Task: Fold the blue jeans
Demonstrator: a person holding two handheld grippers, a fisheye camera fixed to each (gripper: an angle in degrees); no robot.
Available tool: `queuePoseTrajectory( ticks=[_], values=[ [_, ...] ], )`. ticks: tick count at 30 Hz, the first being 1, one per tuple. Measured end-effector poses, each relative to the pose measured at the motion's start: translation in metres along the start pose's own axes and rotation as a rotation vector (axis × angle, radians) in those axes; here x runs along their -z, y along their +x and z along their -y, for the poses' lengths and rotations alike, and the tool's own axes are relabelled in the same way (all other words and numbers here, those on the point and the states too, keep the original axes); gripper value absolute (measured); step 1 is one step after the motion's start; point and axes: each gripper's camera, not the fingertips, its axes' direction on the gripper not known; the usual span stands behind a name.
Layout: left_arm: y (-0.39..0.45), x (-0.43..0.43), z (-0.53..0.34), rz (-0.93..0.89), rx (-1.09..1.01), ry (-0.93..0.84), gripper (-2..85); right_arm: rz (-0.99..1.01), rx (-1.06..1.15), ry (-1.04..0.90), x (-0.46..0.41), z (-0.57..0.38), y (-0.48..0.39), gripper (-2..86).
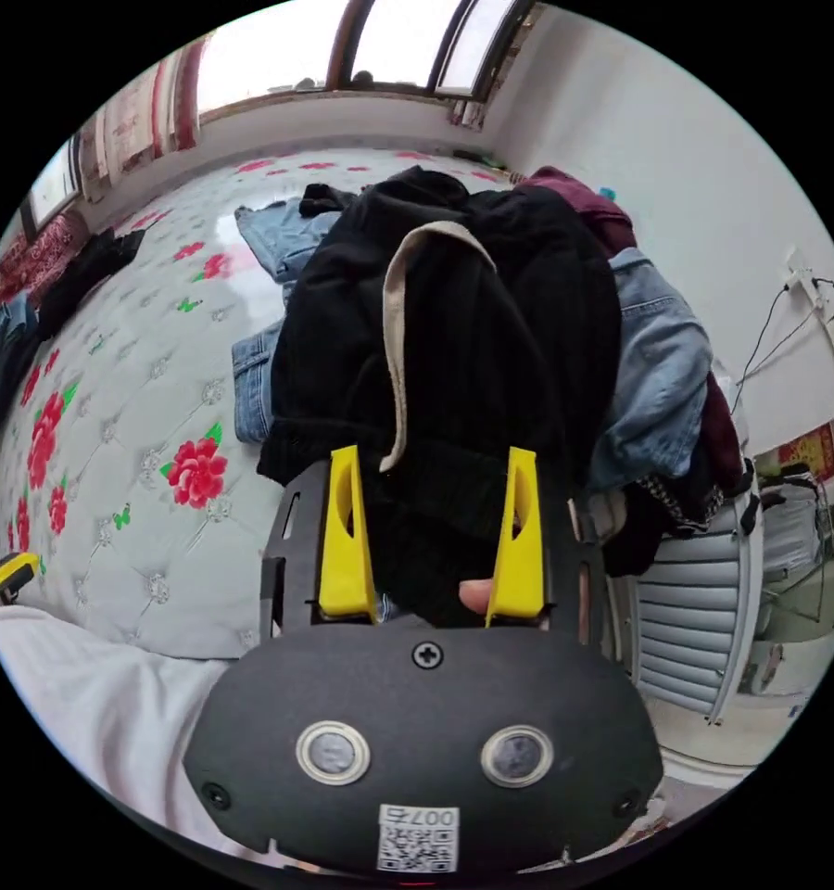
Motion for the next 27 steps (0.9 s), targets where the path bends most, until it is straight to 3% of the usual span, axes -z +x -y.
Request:
queuePoseTrajectory(
  ticks=[3,6,11,16,18,21,23,27],
  values=[
    [-0.002,-0.001,-0.01,0.012,0.052,-0.008,-1.0,0.103,0.133,-0.09,0.0,0.031,0.004,9.9],
    [-0.011,0.001,-0.021,0.015,0.135,-0.004,-1.0,0.071,0.228,0.086,0.065,0.059,0.032,7.4],
    [-0.035,0.006,-0.038,-0.036,0.298,0.019,-1.0,-0.207,-0.152,0.541,0.215,0.092,0.185,6.9],
    [-0.041,0.011,-0.043,-0.058,0.346,0.045,-1.0,-0.451,-0.453,0.542,0.23,0.099,0.245,8.9],
    [-0.039,0.011,-0.045,-0.054,0.351,0.039,-1.0,-0.433,-0.357,0.633,0.222,0.087,0.212,9.8],
    [-0.036,0.008,-0.045,-0.06,0.339,0.011,-1.0,-0.177,-0.002,0.675,0.173,0.068,0.126,10.7],
    [-0.034,0.007,-0.043,-0.06,0.319,-0.013,-1.0,0.061,0.247,0.503,0.106,0.061,0.053,11.2],
    [-0.031,0.016,-0.038,-0.053,0.276,-0.015,-1.0,0.069,0.385,0.28,0.028,0.053,-0.021,12.0]
  ],
)
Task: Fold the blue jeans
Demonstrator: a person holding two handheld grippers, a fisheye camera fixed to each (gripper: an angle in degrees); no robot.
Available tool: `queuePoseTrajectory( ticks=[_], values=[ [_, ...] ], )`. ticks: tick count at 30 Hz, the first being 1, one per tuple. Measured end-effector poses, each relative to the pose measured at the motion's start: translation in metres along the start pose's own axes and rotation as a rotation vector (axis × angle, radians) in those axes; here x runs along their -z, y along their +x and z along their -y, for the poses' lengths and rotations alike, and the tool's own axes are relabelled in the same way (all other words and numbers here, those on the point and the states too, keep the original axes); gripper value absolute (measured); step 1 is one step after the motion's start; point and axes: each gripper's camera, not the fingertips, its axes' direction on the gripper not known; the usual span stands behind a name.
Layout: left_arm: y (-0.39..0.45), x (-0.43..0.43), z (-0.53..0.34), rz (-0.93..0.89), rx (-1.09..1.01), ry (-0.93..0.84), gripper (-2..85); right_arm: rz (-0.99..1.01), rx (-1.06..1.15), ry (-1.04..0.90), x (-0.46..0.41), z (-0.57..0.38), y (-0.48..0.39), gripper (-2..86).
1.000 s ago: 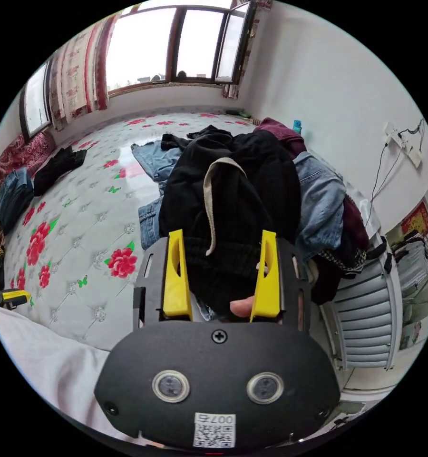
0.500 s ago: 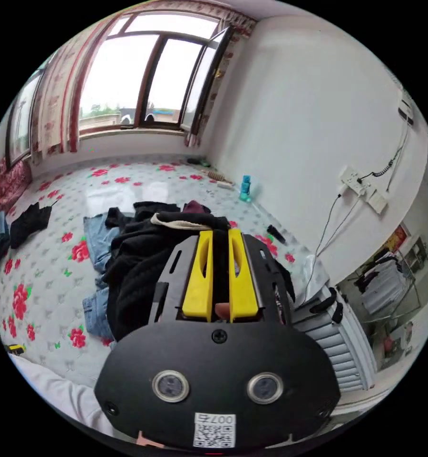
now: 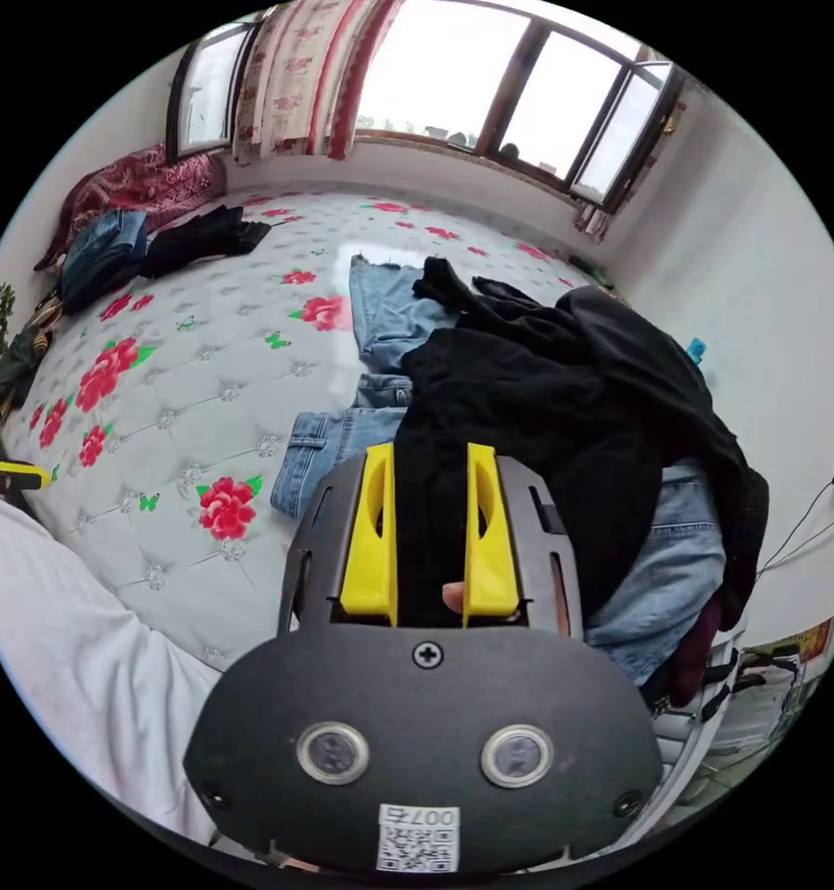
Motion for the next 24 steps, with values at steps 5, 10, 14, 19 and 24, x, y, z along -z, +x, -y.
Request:
queuePoseTrajectory(
  ticks=[5,10,14,19,24],
  values=[
    [-0.001,0.005,-0.008,0.026,-0.036,0.006,-1.0,0.176,0.128,-0.188,-0.055,-0.002,-0.031,14.7],
    [-0.018,-0.004,-0.018,-0.018,0.008,-0.038,-1.0,-0.048,0.318,-0.278,-0.088,-0.006,-0.067,15.9],
    [-0.031,0.001,-0.025,-0.016,0.023,-0.027,-1.0,-0.166,0.439,-0.294,-0.091,-0.004,-0.061,8.8],
    [-0.053,0.009,-0.043,-0.007,0.066,0.0,-1.0,-0.024,0.168,-0.105,-0.034,0.013,0.014,3.5],
    [-0.082,0.009,-0.061,-0.052,0.146,-0.002,-1.0,0.234,-0.321,0.276,0.063,0.001,0.156,1.3]
  ],
)
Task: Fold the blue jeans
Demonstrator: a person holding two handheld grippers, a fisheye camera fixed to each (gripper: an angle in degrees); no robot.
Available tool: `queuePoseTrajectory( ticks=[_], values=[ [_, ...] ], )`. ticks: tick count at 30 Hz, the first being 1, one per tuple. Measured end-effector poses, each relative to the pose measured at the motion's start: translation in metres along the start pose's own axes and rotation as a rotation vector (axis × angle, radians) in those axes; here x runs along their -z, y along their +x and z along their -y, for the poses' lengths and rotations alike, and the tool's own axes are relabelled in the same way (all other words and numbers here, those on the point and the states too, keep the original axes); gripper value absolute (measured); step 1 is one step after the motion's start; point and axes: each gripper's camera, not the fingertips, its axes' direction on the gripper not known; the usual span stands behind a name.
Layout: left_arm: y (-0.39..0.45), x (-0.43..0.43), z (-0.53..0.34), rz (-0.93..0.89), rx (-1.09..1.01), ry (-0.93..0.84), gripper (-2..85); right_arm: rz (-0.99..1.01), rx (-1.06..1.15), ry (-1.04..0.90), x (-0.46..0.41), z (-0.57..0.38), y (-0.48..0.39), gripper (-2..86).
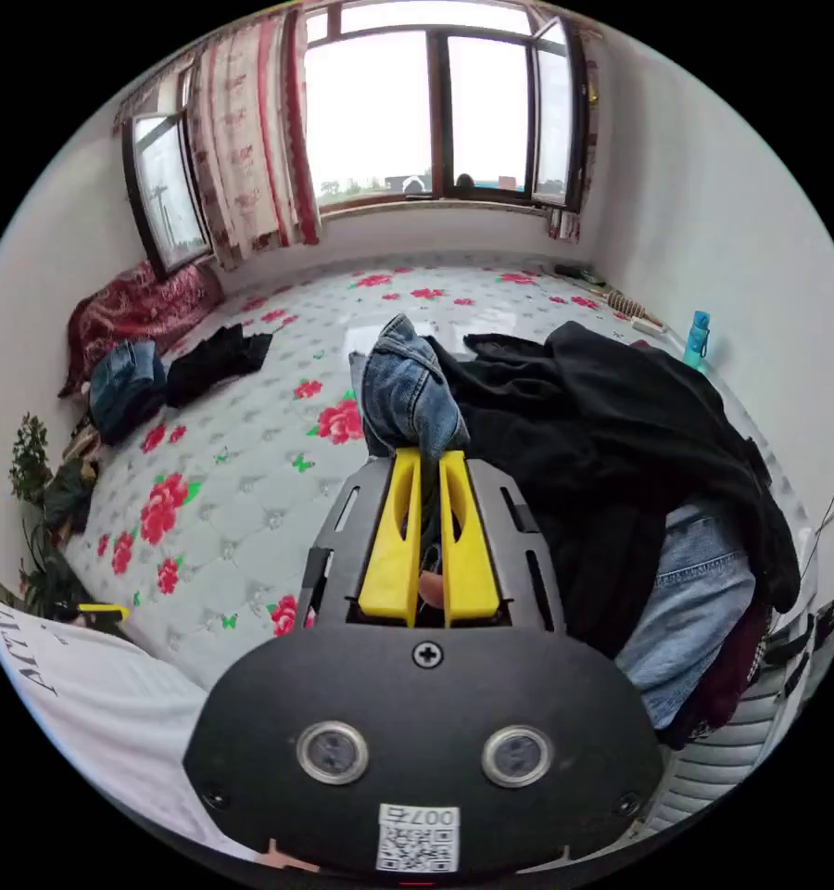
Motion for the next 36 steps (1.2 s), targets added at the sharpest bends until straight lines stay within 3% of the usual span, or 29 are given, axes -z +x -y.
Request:
queuePoseTrajectory(
  ticks=[2,4,9,11,13,15,21,26,28,30,32,36],
  values=[
    [-0.012,0.004,-0.003,-0.018,0.022,0.014,-1.0,0.12,-0.139,0.234,0.07,0.019,0.047,0.7],
    [-0.019,0.009,-0.004,-0.027,0.028,0.033,-1.0,0.147,-0.132,0.399,0.127,0.034,0.064,0.3],
    [-0.03,0.027,-0.011,-0.044,0.025,0.098,-1.0,0.198,0.108,0.809,0.271,0.057,0.042,0.2],
    [-0.034,0.035,-0.018,-0.076,0.025,0.14,-0.9,0.373,0.213,0.963,0.311,0.054,0.025,0.3],
    [-0.036,0.041,-0.024,-0.123,0.02,0.179,-0.9,0.512,0.286,0.97,0.32,0.053,0.008,0.4],
    [-0.037,0.048,-0.03,-0.188,-0.002,0.225,-0.8,0.612,0.344,0.907,0.311,0.051,-0.017,0.6],
    [-0.039,0.095,-0.05,-0.333,-0.118,0.402,3.6,0.995,0.502,0.447,0.183,0.029,-0.143,1.1],
    [-0.064,0.14,-0.077,-0.44,-0.193,0.599,11.5,1.234,0.612,-0.033,0.034,-0.051,-0.322,1.9],
    [-0.083,0.145,-0.083,-0.445,-0.143,0.617,12.2,1.268,0.607,-0.227,-0.011,-0.085,-0.373,2.6],
    [-0.105,0.138,-0.087,-0.341,-0.043,0.525,10.9,1.284,0.621,-0.37,-0.042,-0.109,-0.404,3.3],
    [-0.131,0.12,-0.099,-0.187,0.041,0.383,11.3,1.244,0.592,-0.356,-0.056,-0.111,-0.401,4.0],
    [-0.183,0.114,-0.14,-0.229,0.237,0.397,10.8,1.002,0.51,-0.334,-0.085,-0.107,-0.359,5.2]
  ],
)
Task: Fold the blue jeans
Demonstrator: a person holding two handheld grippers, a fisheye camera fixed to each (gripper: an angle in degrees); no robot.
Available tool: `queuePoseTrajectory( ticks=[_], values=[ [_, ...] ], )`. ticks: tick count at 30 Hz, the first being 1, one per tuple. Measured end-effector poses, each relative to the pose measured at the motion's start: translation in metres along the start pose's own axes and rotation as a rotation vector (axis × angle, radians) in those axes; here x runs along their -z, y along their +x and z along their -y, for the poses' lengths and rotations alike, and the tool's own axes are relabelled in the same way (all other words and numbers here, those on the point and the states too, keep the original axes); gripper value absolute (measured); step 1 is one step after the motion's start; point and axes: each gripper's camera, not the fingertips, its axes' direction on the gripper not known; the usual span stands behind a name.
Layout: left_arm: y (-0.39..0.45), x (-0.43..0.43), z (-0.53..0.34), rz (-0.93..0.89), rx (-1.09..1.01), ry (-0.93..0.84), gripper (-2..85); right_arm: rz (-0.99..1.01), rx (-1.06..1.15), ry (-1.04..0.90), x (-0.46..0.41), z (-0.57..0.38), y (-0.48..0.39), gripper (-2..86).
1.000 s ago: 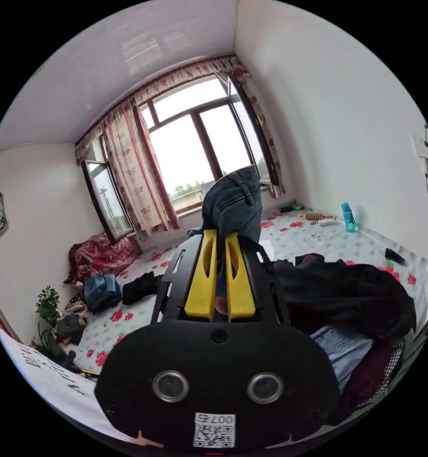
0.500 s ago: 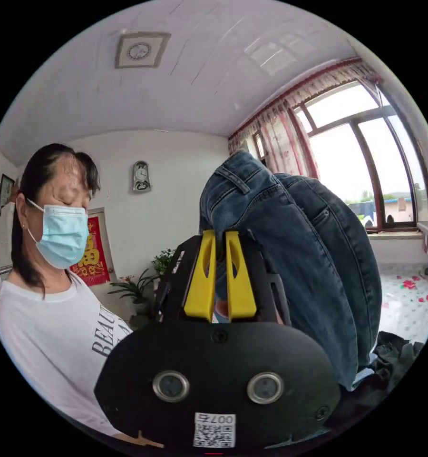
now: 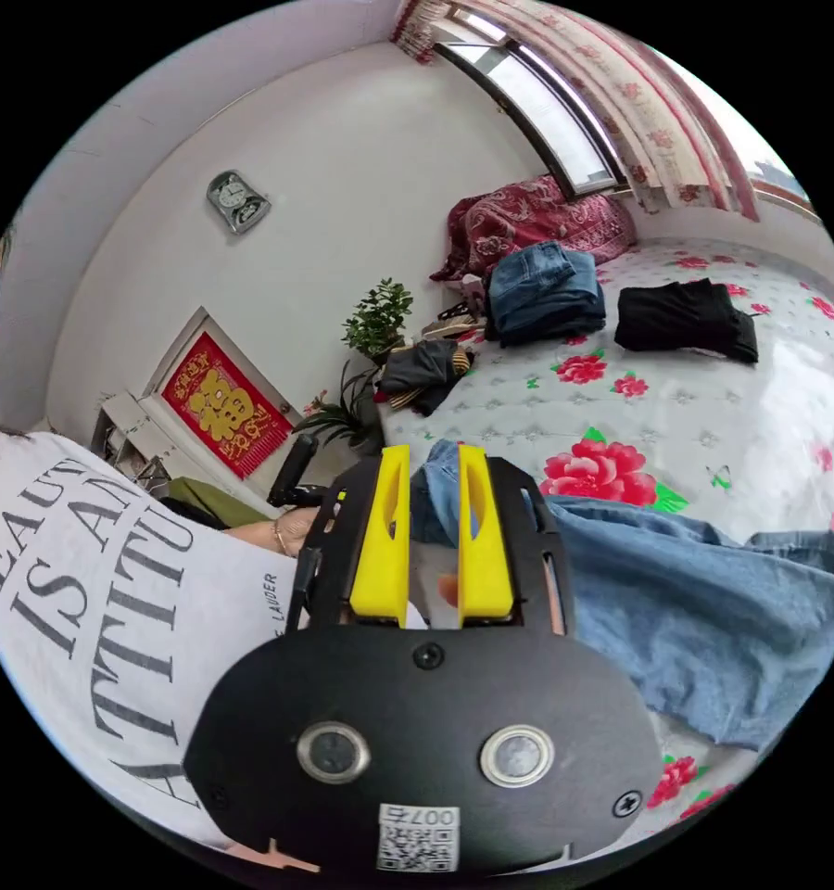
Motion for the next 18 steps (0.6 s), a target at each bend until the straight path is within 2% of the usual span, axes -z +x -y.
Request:
queuePoseTrajectory(
  ticks=[2,4,8,12,15,17,18],
  values=[
    [-0.029,0.017,-0.006,0.023,0.096,0.028,10.7,-0.176,-0.156,-0.035,0.008,-0.029,0.04,6.2],
    [-0.037,0.028,-0.002,0.072,0.104,0.058,10.8,-0.266,-0.272,-0.053,0.016,-0.05,0.065,7.0],
    [-0.025,0.037,0.039,0.12,0.017,0.113,12.3,-0.424,-0.433,-0.054,0.033,-0.067,0.095,9.1],
    [0.003,0.014,0.094,0.099,-0.097,0.083,14.6,-0.508,-0.476,-0.007,0.042,-0.053,0.104,10.3],
    [0.025,-0.045,0.137,0.143,-0.174,-0.123,13.7,-0.568,-0.501,0.025,0.042,-0.035,0.111,11.0],
    [0.04,-0.11,0.141,0.293,-0.29,-0.322,10.5,-0.621,-0.528,0.041,0.04,-0.022,0.12,11.5],
    [0.047,-0.12,0.137,0.336,-0.344,-0.337,9.8,-0.634,-0.539,0.043,0.04,-0.019,0.123,11.6]
  ],
)
